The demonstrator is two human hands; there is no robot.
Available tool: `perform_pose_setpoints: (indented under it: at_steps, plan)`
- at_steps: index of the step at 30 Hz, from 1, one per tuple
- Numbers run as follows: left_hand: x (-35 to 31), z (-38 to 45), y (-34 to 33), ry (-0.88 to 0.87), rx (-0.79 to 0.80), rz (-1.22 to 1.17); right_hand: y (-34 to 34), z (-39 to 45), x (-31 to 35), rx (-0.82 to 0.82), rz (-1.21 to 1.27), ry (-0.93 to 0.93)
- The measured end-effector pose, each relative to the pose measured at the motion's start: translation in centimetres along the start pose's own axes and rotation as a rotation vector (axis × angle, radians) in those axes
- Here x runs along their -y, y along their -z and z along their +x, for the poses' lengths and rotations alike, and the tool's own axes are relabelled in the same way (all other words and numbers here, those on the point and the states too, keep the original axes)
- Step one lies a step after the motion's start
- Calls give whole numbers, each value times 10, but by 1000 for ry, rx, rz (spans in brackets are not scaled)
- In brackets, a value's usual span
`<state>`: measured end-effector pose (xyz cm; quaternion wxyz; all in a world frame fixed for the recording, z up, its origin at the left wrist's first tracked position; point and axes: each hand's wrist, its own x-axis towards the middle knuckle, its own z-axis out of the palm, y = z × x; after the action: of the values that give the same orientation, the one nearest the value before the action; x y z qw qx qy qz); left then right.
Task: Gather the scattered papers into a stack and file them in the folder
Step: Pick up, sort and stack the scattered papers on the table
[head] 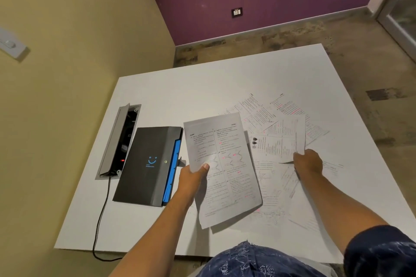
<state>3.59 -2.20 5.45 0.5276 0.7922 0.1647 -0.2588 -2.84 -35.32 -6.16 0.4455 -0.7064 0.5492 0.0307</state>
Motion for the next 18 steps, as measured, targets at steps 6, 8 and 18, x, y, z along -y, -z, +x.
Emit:
perform_pose_setpoints:
  at_steps: [6,8,18]
  plan:
    - [-1,6,-2,20,2,-66,21,-42,-5,292,671,-117]
    - [-1,6,-5,24,7,-91,26,-63,2,366,850,-171]
    - [0,8,-10,63,12,-96,24,-142,50,784,1126,90]
